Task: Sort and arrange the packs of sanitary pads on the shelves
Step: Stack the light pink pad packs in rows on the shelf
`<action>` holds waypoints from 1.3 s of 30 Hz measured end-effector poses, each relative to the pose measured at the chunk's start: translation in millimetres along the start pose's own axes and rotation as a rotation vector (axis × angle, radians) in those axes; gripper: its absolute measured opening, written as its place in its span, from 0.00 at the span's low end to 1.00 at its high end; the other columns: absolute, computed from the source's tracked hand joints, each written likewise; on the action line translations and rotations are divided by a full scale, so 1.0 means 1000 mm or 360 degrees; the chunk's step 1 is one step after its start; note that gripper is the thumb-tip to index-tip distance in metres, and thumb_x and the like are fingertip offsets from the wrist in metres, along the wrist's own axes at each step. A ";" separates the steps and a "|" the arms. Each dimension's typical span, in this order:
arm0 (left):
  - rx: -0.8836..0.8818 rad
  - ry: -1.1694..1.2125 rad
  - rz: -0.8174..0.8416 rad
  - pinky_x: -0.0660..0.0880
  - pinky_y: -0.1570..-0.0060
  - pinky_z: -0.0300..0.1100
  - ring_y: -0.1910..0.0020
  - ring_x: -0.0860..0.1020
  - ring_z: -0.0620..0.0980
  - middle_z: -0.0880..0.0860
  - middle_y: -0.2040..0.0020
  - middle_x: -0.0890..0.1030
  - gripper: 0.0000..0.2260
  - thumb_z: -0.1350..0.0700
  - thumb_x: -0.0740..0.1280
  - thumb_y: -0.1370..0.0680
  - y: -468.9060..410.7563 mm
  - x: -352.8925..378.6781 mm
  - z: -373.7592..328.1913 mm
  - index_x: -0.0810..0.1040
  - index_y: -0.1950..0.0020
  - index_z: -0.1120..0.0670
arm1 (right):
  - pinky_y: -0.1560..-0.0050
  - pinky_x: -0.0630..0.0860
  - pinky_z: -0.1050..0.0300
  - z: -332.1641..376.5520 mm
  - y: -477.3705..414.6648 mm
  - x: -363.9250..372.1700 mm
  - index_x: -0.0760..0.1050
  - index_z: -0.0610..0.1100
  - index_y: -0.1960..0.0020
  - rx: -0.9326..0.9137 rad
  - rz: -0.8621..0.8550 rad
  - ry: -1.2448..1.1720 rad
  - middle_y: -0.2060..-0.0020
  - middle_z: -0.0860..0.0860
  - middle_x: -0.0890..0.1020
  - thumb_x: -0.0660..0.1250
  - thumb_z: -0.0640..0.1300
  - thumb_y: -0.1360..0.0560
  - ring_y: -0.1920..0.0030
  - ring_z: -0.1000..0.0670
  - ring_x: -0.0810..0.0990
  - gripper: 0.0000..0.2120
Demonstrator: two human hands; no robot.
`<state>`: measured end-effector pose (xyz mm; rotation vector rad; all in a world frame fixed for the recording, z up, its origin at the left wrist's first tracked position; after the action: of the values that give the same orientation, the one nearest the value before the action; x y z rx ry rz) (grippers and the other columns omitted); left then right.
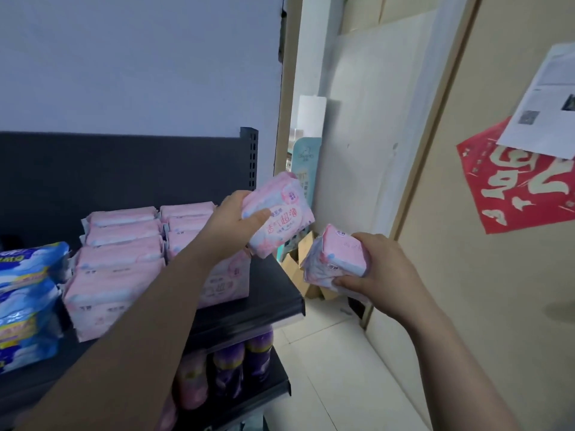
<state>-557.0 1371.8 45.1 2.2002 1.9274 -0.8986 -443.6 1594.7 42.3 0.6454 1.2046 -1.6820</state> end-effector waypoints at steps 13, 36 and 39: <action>-0.0124 -0.0756 0.0262 0.72 0.58 0.41 0.53 0.76 0.48 0.49 0.48 0.78 0.19 0.49 0.78 0.33 -0.079 0.038 0.057 0.78 0.44 0.50 | 0.68 0.66 0.58 -0.028 -0.058 0.044 0.71 0.52 0.59 -0.0081 0.0133 -0.0119 0.64 0.55 0.76 0.73 0.55 0.38 0.62 0.51 0.73 0.14; -0.0232 -0.1217 0.0519 0.64 0.33 0.51 0.37 0.72 0.53 0.47 0.35 0.77 0.26 0.38 0.70 0.27 -0.093 0.020 0.104 0.72 0.30 0.42 | 0.43 0.74 0.54 0.001 -0.112 0.119 0.73 0.54 0.36 -0.0188 0.0518 -0.0103 0.42 0.52 0.72 0.76 0.55 0.36 0.39 0.51 0.69 0.30; -0.0244 -0.1167 0.0456 0.60 0.28 0.53 0.27 0.64 0.53 0.49 0.25 0.66 0.36 0.35 0.68 0.28 -0.084 0.010 0.099 0.61 0.23 0.45 | 0.46 0.72 0.57 0.001 -0.114 0.120 0.72 0.54 0.36 -0.0209 0.0538 -0.0066 0.42 0.52 0.72 0.76 0.56 0.35 0.40 0.51 0.69 0.30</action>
<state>-671.6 1355.3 -14.7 1.6559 1.2561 -1.2234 -596.8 1556.8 -7.2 0.6868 1.0977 -1.3175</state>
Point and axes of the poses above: each hand's wrist, its own y-axis away from the middle knuckle, its own x-axis out of the palm, z = x × y, the point moved 10 cm from there along -y, towards the middle knuckle
